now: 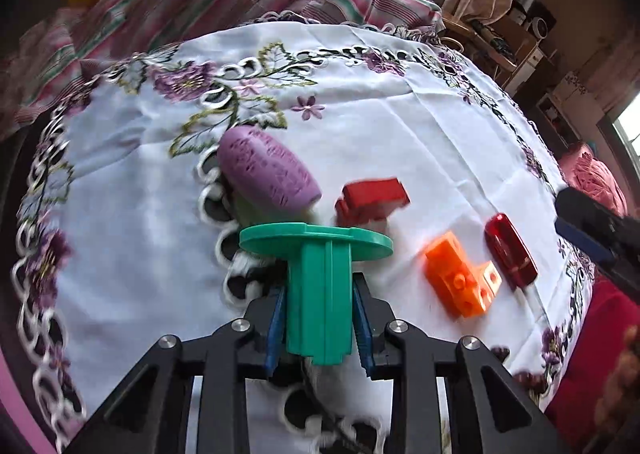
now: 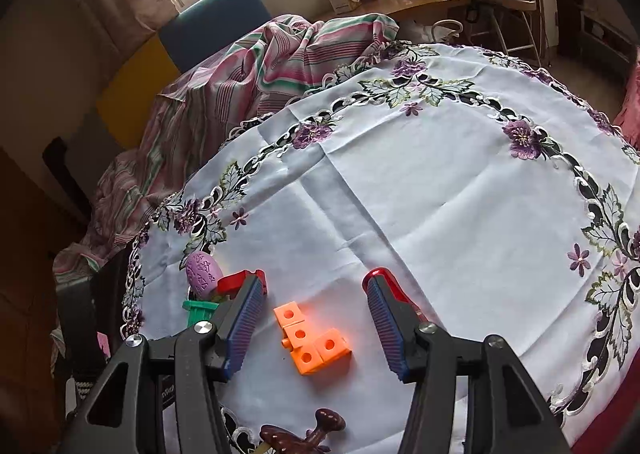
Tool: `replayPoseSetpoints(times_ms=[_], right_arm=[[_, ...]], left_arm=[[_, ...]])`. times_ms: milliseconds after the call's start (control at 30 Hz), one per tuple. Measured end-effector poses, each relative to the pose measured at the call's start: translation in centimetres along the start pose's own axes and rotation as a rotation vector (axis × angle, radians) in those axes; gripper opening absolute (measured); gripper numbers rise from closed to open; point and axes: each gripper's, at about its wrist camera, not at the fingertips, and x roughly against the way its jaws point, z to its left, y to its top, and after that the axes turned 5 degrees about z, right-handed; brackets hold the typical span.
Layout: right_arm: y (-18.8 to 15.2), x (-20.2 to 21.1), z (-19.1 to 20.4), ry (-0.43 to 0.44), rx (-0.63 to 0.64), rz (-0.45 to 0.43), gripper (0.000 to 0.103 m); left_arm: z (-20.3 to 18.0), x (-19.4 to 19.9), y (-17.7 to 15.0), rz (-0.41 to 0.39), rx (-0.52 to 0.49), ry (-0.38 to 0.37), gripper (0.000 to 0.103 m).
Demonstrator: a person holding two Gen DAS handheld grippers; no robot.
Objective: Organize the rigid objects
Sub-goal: 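Close the left gripper on the green plunger toy while right gripper grasps purple egg toy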
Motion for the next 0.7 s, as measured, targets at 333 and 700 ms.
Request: replayPoseSetpoints(times_ms=[333, 700], right_arm=[[-1.2, -1.0, 3.4, 0.059, 0.159, 0.073, 0.055], [-0.8, -4.1, 13.6, 0.102, 0.532, 0.207, 0.052]], left_arm=[[2.4, 3.8, -9.1, -0.06, 0.091, 0.089, 0.03], [3.0, 3.5, -9.5, -0.091, 0.087, 0.049, 0.03]])
